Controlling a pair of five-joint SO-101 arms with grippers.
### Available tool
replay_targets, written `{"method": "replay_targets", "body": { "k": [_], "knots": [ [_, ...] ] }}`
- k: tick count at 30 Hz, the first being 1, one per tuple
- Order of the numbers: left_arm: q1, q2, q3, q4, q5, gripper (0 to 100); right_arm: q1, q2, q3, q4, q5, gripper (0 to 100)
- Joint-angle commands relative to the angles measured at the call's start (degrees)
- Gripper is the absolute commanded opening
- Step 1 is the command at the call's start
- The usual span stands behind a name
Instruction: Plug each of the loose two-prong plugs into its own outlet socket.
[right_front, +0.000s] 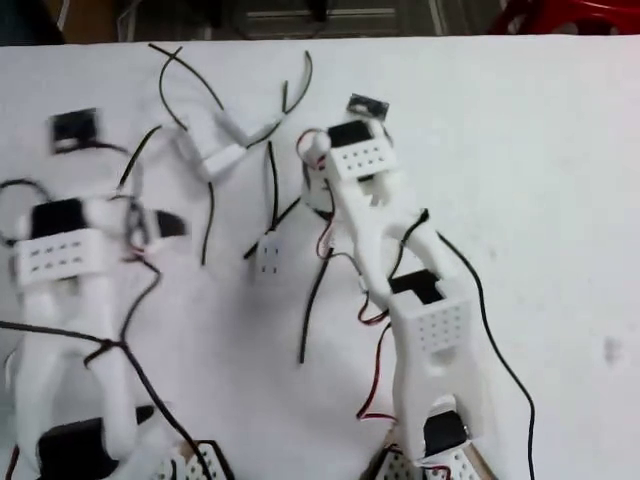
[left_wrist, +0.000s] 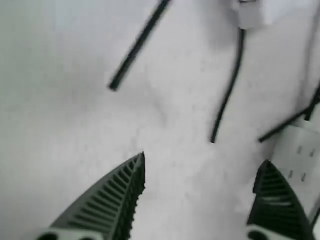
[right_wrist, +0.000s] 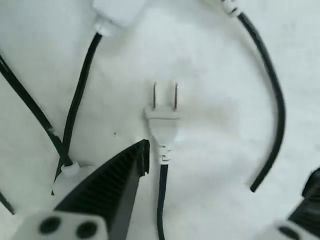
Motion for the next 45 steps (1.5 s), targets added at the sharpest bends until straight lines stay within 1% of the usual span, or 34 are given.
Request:
{"method": "replay_targets", "body": {
  "k": [1, 3, 7, 9, 13, 15, 17, 21, 24, 29, 33, 40, 45],
  "knots": [
    [9.6, -2.5, -1.9, -1.1, -1.3, 34, 4.7, -1.1, -13.5, 9.1, -0.3, 47.5],
    [14.8, -3.2, -3.6, -1.1, -1.1, 34, 8.5, -1.1, -19.7, 10.3, 1.0, 47.5],
    [26.6, -3.6, -7.1, -1.5, -1.0, 34, 18.5, -1.1, -25.6, 10.2, 8.7, 47.5],
    [31.9, -3.5, -7.3, -4.7, -0.7, 34, 23.3, -1.1, -26.4, 10.2, 11.9, 47.5],
    [37.3, 1.9, -8.3, -10.1, 1.7, 34, 32.2, -0.5, -26.1, 10.2, 15.6, 47.5],
    [38.8, 7.7, -10.6, -10.1, 1.2, 34, 36.1, -0.6, -25.0, 10.2, 17.7, 47.5],
    [39.9, 14.3, -14.2, -9.5, 0.0, 34, 38.8, -0.6, -24.6, 10.2, 20.1, 47.5],
    [42.2, 26.8, -24.4, -5.5, -1.7, 34, 41.9, -0.4, -24.4, 10.2, 24.0, 47.5],
    [42.2, 35.0, -31.8, -4.7, -1.4, 34, 43.0, -0.4, -24.4, 10.2, 24.4, 47.5],
    [40.2, 47.3, -41.4, -3.2, -1.2, 33, 44.8, -0.4, -24.4, 10.2, 24.4, 47.5],
    [37.5, 56.4, -50.4, -2.3, 5.4, 29, 45.0, -0.4, -23.2, 10.2, 24.4, 47.5],
    [35.6, 68.9, -68.9, 8.9, 6.5, 29, 44.7, -0.4, -18.5, 10.2, 24.4, 47.5],
    [37.4, 76.7, -80.8, 16.6, 6.4, 29, 44.7, -0.6, -18.5, 10.2, 24.4, 47.5]
  ]
}}
